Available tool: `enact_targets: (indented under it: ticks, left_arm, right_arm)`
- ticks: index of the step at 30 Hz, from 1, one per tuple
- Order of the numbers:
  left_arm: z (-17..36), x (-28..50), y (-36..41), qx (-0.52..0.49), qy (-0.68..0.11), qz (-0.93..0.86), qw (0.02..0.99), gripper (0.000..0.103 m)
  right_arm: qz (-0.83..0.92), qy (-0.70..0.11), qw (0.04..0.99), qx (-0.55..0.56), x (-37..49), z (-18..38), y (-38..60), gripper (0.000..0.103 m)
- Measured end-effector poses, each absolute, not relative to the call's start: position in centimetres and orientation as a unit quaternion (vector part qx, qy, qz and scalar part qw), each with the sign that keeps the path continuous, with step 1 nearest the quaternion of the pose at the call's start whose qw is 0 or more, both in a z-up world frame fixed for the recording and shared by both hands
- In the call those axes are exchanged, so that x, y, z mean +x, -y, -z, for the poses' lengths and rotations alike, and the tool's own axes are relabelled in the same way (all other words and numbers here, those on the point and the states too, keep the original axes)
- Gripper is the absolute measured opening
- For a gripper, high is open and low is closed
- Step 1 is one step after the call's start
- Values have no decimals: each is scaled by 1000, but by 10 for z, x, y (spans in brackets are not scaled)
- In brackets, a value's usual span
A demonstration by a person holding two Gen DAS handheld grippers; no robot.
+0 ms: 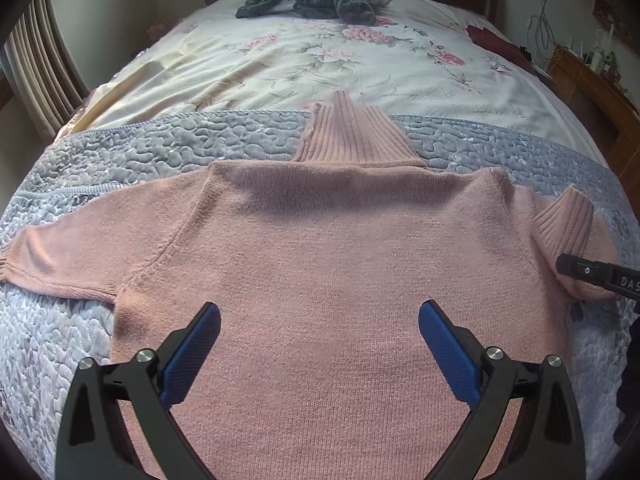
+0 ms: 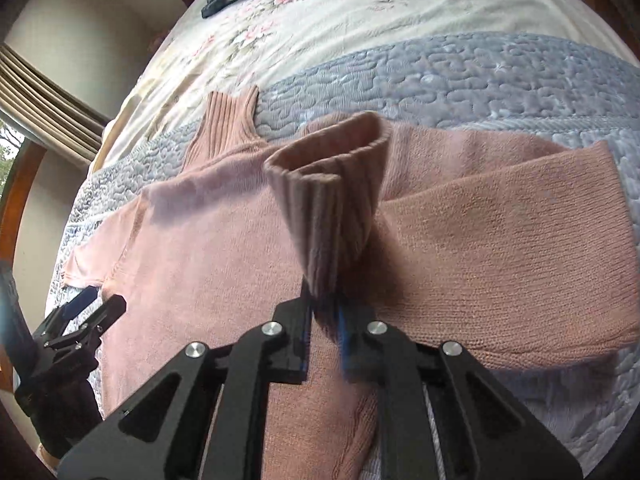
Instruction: Fold small clothes
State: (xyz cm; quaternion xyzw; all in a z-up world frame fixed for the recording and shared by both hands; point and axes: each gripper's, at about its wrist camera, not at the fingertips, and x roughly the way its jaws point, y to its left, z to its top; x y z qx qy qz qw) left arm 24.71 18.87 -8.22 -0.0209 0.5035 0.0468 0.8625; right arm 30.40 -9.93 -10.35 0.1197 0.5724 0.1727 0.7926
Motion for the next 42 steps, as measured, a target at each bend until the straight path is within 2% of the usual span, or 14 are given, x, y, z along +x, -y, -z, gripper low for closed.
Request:
enact_targets:
  ticks: [2, 5, 10, 16, 18, 19, 20, 21, 23, 24, 25, 26, 36, 42]
  left_arm:
    - [84, 249, -186, -28, -509, -39, 860, 99]
    - [88, 252, -175, -40, -518, -17, 854, 99]
    - [105, 265, -133, -65, -547, 41, 834, 98]
    - [142, 289, -88, -136, -603, 82, 782, 79]
    - [153, 297, -79, -164, -616, 87, 766, 67]
    - [155, 300, -76, -172, -614, 85, 766, 66]
    - [155, 302, -74, -174, -609, 81, 769, 60]
    - [154, 304, -71, -173, -605, 80, 773, 45]
    - [154, 307, -69, -180, -602, 75, 774, 33]
    - [152, 308, -70, -185, -595, 72, 779, 18]
    - [151, 308, -71, -188, -589, 71, 783, 11]
    - [149, 308, -73, -194, -583, 75, 786, 9]
    - [89, 284, -141, -210, -477, 64, 851, 5]
    - [72, 281, -230, -199, -452, -8, 869, 5]
  right_arm:
    - [-186, -580, 784, 118, 297, 105, 101, 19]
    - [-209, -576, 784, 104, 285, 94, 116, 31]
    - [-194, -554, 803, 105, 260, 74, 164, 31]
    - [-162, -552, 813, 92, 242, 78, 208, 31]
    - [-157, -553, 813, 95, 238, 83, 215, 31]
    - [-155, -552, 814, 94, 236, 86, 216, 31]
    - [-152, -552, 815, 91, 233, 87, 221, 31]
    - [-149, -552, 816, 88, 233, 89, 219, 32]
    - [-141, -553, 817, 84, 232, 92, 222, 33]
    - [-136, -555, 816, 84, 231, 94, 225, 33]
    - [-132, -557, 816, 85, 230, 96, 228, 34]
    - [-128, -558, 815, 89, 231, 97, 229, 35]
    - [-113, -543, 826, 100, 236, 80, 236, 35]
    - [-113, -545, 818, 144, 250, 76, 239, 43]
